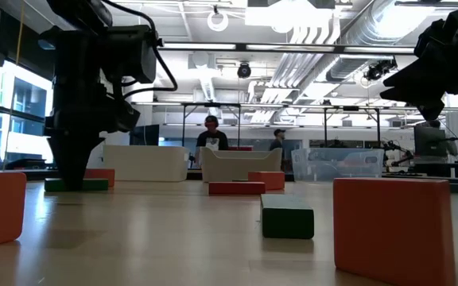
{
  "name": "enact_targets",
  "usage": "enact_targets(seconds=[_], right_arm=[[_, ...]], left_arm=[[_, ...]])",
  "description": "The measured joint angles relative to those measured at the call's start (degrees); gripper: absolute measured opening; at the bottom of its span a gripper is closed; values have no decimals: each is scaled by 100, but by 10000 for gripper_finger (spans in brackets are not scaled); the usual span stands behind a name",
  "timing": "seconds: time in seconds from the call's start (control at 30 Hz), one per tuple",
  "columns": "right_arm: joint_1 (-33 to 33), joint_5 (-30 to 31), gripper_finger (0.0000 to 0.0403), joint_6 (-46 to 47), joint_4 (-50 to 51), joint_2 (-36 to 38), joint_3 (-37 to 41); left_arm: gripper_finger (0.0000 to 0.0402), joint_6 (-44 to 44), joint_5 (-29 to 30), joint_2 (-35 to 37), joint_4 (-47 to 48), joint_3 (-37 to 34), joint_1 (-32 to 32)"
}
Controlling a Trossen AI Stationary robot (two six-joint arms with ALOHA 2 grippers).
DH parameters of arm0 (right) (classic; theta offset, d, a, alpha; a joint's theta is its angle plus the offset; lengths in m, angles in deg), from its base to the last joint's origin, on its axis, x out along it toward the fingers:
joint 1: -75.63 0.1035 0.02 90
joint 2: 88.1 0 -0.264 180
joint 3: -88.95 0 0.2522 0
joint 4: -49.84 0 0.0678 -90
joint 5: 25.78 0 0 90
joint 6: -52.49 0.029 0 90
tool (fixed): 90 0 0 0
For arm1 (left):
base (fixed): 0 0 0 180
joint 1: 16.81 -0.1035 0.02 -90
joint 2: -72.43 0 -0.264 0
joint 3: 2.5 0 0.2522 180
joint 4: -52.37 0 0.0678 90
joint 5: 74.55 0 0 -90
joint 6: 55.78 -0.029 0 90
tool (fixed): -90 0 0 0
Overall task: Sort & place blocks by color
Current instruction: Put the green wooden block into the white bin
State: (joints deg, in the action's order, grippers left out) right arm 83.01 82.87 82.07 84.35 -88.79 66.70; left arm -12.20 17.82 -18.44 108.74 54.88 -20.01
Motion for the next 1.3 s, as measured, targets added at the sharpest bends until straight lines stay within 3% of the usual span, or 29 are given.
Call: enact_targets(seconds=[0.6,1.3], right_arm=[[1,-1,122,0,20,-11,0],[0,1,122,0,37,-11,0]], left_arm=[[81,-1246,49,688,-241,1023,-231],[83,-3668,326,1331,-260,1824,-2224]])
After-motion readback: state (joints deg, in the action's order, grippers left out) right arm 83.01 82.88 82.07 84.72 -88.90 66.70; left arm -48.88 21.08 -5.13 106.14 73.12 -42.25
